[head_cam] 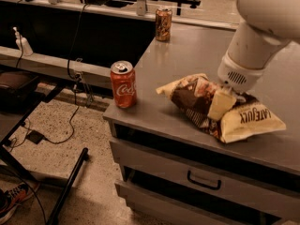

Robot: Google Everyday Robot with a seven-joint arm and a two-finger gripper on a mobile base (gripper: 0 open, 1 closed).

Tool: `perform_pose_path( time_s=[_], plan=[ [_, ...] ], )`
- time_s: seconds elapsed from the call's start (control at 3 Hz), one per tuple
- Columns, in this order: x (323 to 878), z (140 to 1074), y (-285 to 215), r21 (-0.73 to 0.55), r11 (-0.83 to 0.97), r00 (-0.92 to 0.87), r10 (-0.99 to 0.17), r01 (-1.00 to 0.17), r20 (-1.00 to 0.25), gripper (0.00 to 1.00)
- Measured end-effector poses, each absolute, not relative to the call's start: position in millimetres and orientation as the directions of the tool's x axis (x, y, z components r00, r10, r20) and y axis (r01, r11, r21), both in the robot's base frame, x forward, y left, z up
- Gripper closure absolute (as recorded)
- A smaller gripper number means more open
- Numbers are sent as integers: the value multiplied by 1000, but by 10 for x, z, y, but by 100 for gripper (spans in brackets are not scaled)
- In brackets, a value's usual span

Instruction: Move brown chip bag near orange can

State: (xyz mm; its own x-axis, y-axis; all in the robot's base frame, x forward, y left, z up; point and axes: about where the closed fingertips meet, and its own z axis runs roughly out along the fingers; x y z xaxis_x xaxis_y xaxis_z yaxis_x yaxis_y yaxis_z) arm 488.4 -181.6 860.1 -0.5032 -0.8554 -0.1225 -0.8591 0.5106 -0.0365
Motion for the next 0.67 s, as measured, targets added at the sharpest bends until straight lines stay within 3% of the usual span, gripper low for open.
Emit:
perform_pose_path(
  time_s=[0.67],
  plan=[
    [5862, 9223, -2129, -291, 550, -488, -833, -783, -261, 100]
  ],
)
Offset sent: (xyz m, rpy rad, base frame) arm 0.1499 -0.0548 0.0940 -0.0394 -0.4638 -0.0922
